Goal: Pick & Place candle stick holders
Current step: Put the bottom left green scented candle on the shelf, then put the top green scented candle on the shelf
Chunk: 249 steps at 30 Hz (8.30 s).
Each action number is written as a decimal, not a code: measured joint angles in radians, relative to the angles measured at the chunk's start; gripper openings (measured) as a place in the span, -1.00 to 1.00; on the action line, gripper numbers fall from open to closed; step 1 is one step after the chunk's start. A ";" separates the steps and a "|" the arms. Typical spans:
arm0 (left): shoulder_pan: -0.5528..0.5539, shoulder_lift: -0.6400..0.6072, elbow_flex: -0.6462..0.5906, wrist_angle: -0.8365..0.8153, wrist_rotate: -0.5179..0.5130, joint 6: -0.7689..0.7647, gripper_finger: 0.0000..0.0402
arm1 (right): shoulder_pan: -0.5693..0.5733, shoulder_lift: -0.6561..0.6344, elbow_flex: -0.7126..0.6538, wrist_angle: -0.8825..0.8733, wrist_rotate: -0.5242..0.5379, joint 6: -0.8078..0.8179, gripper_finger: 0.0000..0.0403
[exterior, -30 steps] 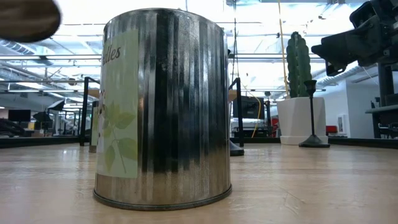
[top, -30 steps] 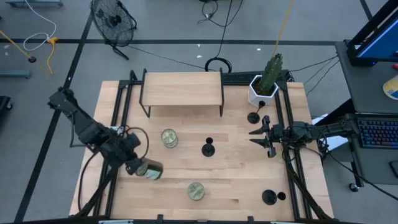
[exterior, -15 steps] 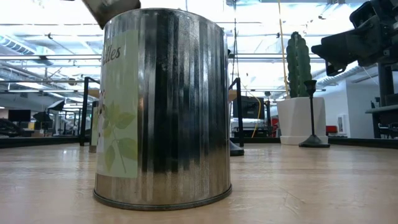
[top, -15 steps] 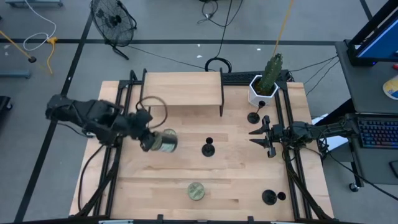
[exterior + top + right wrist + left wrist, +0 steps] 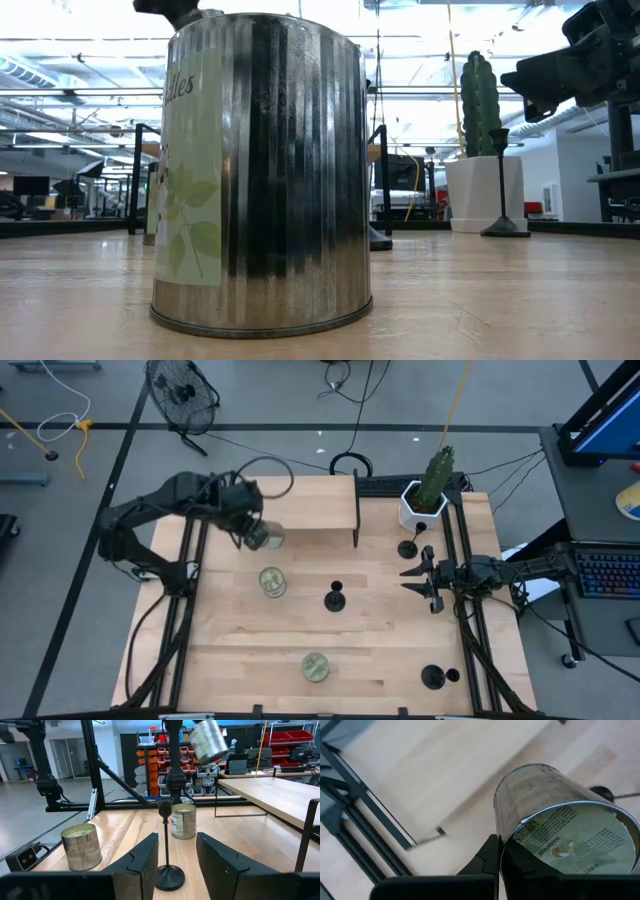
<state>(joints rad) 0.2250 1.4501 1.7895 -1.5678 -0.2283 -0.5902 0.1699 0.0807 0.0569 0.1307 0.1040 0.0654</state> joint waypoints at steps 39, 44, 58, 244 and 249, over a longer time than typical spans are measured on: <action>0.676 0.240 0.124 0.032 0.098 0.275 -1.00 | 0.000 0.000 0.000 0.000 0.000 0.001 -0.38; 0.694 0.244 0.124 0.057 0.100 0.281 -1.00 | 0.000 0.000 0.000 0.000 0.000 0.001 -0.38; 0.719 0.246 0.124 0.060 0.123 0.275 -1.00 | 0.000 0.000 0.000 0.000 0.000 0.001 -0.38; -0.122 0.051 -0.617 0.375 0.203 -0.210 0.24 | 0.000 0.000 0.000 0.000 0.000 0.001 -0.38; -0.113 0.051 -0.659 0.429 0.231 -0.181 0.24 | 0.000 0.000 0.000 0.000 0.000 0.001 -0.38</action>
<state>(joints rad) 0.1123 1.5009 1.1310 -1.1393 0.0023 -0.7716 0.1702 0.0807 0.0569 0.1307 0.1043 0.0662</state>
